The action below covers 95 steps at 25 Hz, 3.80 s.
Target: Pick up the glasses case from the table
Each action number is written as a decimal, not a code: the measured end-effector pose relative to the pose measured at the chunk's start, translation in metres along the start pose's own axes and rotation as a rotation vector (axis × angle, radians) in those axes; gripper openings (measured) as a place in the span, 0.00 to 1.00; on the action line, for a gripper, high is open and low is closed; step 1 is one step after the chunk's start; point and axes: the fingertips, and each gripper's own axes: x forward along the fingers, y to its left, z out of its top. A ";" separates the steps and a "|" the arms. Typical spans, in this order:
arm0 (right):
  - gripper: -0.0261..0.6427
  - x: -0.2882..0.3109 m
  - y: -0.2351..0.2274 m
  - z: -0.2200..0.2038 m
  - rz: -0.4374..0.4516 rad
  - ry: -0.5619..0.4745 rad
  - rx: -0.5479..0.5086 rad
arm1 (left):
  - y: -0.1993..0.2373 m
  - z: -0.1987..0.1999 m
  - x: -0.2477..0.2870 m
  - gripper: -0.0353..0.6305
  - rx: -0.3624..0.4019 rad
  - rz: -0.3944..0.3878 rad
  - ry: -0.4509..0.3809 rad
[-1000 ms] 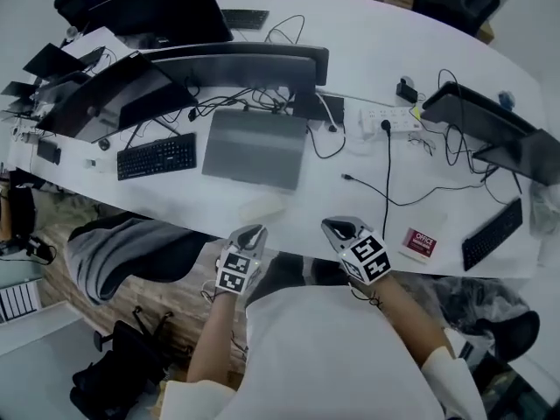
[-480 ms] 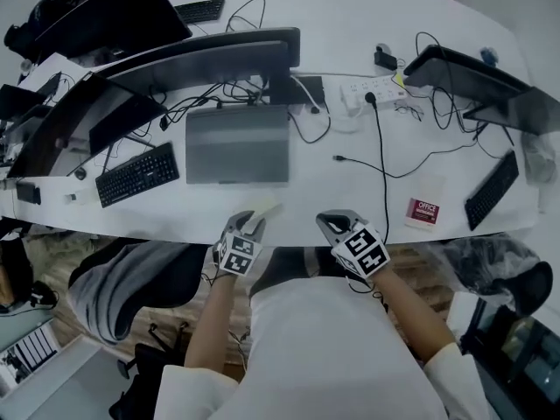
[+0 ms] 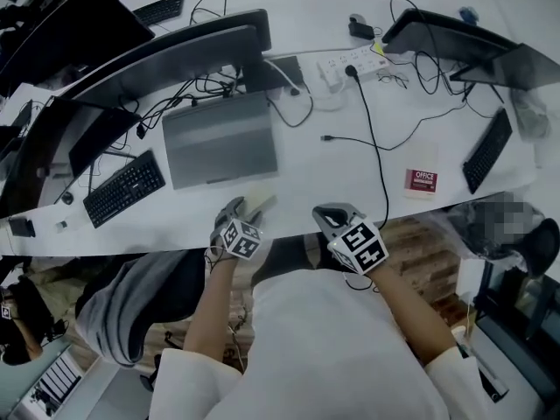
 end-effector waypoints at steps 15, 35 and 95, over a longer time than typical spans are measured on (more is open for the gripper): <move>0.04 0.005 0.017 -0.024 -0.034 0.035 0.048 | 0.007 -0.011 0.026 0.50 0.067 -0.052 -0.018; 0.04 0.002 0.029 -0.002 -0.078 -0.016 0.045 | 0.032 -0.009 -0.012 0.29 -0.224 -0.104 -0.114; 0.04 -0.260 0.096 -0.040 -0.152 -0.517 -0.207 | -0.191 0.040 -0.361 0.29 -0.574 0.105 -0.780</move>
